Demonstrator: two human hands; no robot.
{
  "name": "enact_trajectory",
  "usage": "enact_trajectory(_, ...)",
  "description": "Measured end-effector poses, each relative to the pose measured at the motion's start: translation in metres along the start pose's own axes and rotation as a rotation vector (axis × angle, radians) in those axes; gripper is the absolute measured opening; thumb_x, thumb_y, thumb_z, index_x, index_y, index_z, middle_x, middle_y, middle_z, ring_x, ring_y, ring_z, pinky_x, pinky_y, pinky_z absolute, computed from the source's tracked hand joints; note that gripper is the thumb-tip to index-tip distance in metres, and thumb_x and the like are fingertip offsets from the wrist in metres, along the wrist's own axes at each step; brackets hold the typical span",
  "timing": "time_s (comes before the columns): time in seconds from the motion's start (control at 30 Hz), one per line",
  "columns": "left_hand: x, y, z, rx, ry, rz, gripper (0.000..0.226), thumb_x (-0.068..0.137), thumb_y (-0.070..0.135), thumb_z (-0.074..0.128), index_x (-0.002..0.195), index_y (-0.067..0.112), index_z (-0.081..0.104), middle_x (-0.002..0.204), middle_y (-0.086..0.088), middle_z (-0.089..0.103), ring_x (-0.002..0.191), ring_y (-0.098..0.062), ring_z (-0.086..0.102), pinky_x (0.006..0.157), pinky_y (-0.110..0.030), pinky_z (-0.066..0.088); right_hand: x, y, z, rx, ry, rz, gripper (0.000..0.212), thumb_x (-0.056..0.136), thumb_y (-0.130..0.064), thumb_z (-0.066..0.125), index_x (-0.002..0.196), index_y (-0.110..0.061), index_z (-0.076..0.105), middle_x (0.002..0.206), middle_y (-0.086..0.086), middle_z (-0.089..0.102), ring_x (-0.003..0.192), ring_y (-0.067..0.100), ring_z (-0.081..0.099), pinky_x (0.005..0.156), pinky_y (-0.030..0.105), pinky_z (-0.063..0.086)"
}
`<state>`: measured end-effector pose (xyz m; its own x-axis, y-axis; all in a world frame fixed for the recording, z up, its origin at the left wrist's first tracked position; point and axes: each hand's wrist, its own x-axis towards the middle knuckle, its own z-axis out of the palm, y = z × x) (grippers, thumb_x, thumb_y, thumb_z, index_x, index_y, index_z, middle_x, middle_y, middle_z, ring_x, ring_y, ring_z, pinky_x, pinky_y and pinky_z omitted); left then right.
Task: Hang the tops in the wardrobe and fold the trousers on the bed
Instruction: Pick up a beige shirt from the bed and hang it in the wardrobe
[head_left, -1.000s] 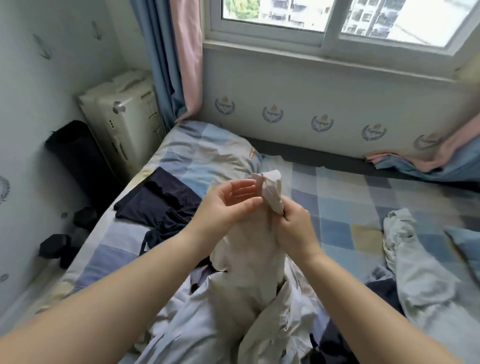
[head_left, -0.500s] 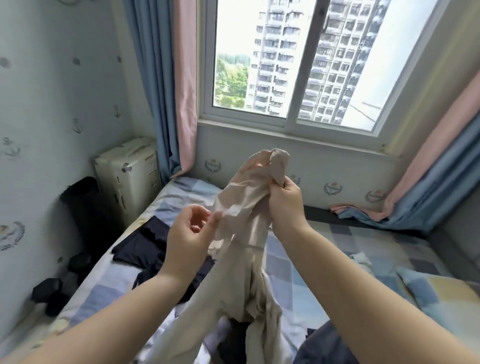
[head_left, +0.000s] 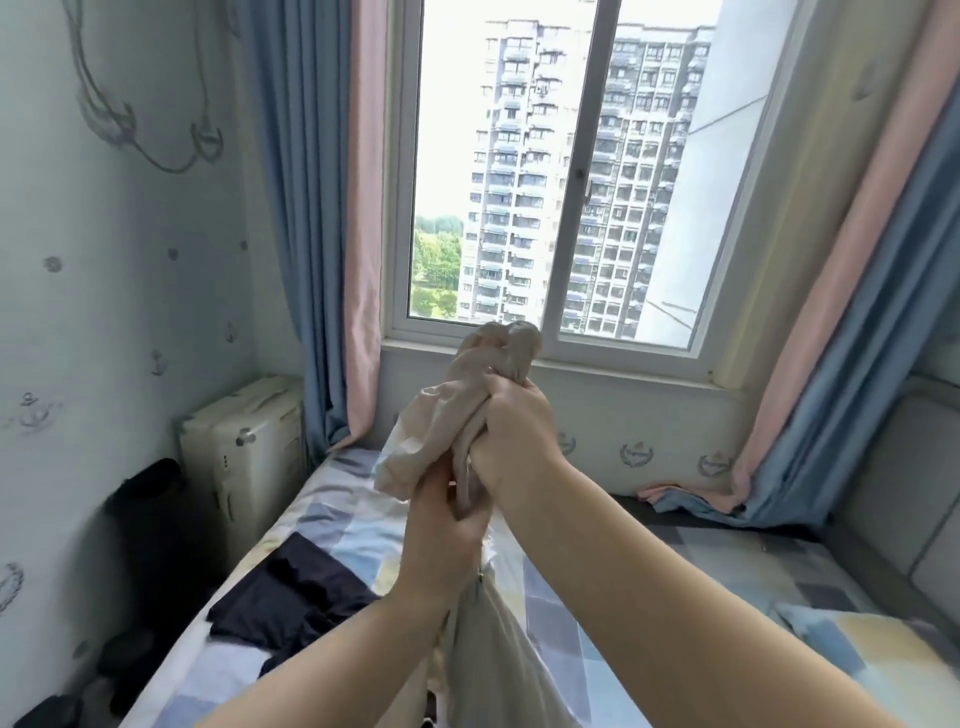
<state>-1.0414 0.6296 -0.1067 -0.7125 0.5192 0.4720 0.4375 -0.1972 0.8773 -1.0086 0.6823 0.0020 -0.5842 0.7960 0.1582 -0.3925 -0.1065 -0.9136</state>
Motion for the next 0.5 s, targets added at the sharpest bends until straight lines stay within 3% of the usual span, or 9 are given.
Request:
enact_trajectory(0.07,0.005,0.004,-0.011,-0.038,0.005,-0.042,0.034,0.085,-0.001,0.061,0.074,0.031,0.056,0.07,0.01,0.062,0.065,0.005,0.059,0.06,-0.009,0.044,-0.005,-0.006,0.014,-0.027,0.031,-0.008,0.026,0.095,-0.002,0.038,0.077,-0.017,0.051,0.071,0.002,0.052,0.061,0.012,0.053,0.059,0.026,0.045)
enact_trajectory(0.17,0.014,0.013,-0.033,-0.075,-0.103,-0.079,0.024,0.091,0.006,0.058,0.073,0.022,0.063,0.064,0.01,0.066,0.064,0.006,0.062,0.056,-0.006,0.044,-0.011,-0.019,0.02,-0.042,0.102,0.043,0.028,0.089,0.003,0.038,0.082,-0.013,0.059,0.063,0.007,0.06,0.061,0.022,0.06,0.063,0.036,0.052)
enact_trajectory(0.23,0.02,0.021,-0.05,-0.079,-0.196,-0.062,0.022,0.091,0.012,0.059,0.072,0.019,0.066,0.063,0.009,0.067,0.062,0.002,0.061,0.054,-0.008,0.043,-0.016,-0.025,0.018,-0.125,0.147,0.005,0.025,0.091,-0.001,0.043,0.085,-0.018,0.061,0.071,0.008,0.066,0.073,0.027,0.064,0.078,0.048,0.056)
enact_trajectory(0.3,0.023,0.028,-0.062,-0.121,-0.264,-0.05,0.018,0.09,0.015,0.061,0.074,0.019,0.068,0.063,0.01,0.068,0.06,0.001,0.061,0.053,-0.009,0.044,-0.024,-0.027,0.013,-0.179,0.176,-0.013,0.02,0.093,-0.005,0.05,0.086,-0.02,0.061,0.08,0.007,0.065,0.079,0.025,0.064,0.088,0.05,0.053)
enact_trajectory(0.43,0.022,0.041,-0.071,-0.296,-0.429,-0.082,0.025,0.09,0.02,0.064,0.07,0.004,0.065,0.062,-0.005,0.06,0.061,-0.013,0.054,0.057,-0.025,0.044,-0.051,-0.018,0.0,-0.251,0.217,-0.04,0.005,0.09,-0.017,0.063,0.094,-0.018,0.062,0.09,0.008,0.068,0.086,0.024,0.067,0.09,0.046,0.054)
enact_trajectory(0.5,0.019,0.049,-0.067,-0.377,-0.495,-0.103,0.023,0.09,0.02,0.064,0.071,0.007,0.068,0.068,-0.011,0.065,0.066,-0.018,0.059,0.062,-0.033,0.048,-0.071,-0.013,-0.009,-0.321,0.212,-0.033,0.022,0.088,-0.027,0.065,0.106,-0.015,0.061,0.1,0.011,0.069,0.095,0.026,0.068,0.089,0.044,0.054)
